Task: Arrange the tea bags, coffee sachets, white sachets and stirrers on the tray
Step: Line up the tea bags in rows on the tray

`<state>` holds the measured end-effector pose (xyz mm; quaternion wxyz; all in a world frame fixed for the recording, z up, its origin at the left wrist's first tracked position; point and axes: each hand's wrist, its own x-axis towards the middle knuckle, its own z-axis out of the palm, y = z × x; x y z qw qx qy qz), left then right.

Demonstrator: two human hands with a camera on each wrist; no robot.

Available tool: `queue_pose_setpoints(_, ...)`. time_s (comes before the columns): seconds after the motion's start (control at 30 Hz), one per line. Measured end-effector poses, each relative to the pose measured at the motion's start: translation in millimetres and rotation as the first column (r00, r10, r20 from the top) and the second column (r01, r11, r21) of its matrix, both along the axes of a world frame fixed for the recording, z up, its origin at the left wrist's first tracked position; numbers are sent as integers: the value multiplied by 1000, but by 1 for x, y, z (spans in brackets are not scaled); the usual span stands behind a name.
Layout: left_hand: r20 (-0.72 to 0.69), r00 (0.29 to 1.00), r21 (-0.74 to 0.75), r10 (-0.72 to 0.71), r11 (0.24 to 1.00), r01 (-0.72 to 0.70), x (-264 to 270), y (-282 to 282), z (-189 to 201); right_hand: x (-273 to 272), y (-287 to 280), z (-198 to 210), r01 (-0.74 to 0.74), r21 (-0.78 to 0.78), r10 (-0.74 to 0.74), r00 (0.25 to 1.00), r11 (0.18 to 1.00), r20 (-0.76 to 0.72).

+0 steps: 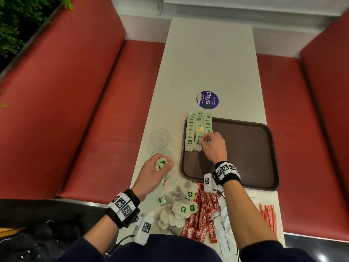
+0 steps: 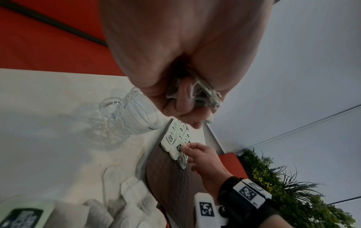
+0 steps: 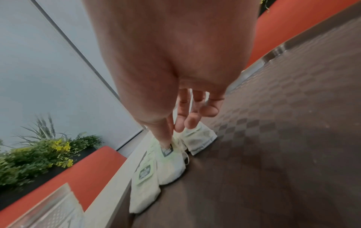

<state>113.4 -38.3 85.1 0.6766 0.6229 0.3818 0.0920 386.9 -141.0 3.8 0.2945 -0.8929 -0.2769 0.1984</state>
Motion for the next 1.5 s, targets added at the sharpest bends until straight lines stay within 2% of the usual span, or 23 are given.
queue_pose_setpoints(0.2,6,1000,-23,8,1000,-8,0,0,4,-9,-3,-8,91,77,-95,995,993,39)
queue_pose_setpoints(0.43,13,1000,-25,1,1000,-1,-1,0,3,-20,-11,-20,76,-46,-64,973,996,221)
queue_pose_setpoints(0.8,50,999,-87,22,996,-17,0,0,10,-22,-4,-19,88,-56,-71,964,995,257)
queue_pose_setpoints(0.93,57,998,-125,17,992,-10,2,0,14,-22,-6,-18,127,-34,-115,962,991,248)
queue_pose_setpoints(1.03,54,998,-199,11,980,0,2,1,15,-22,-5,-12,130,-10,-126,974,991,190)
queue_pose_setpoints(1.13,59,998,-244,1,970,13,4,1,20,-32,-2,18,93,163,-97,995,982,14)
queue_pose_setpoints(1.23,82,997,-241,-9,970,29,9,-2,25,-59,-6,72,-22,285,90,969,958,-229)
queue_pose_setpoints(1.33,115,993,-232,5,973,22,14,-5,24,-89,-17,112,-150,329,277,882,932,-382)
queue_pose_setpoints(1.4,130,991,-214,28,977,0,16,-6,26,-104,-26,126,-133,374,294,861,918,-415)
queue_pose_setpoints(1.5,154,988,-145,-28,988,50,19,-10,37,-111,-34,136,-58,430,235,899,901,-371)
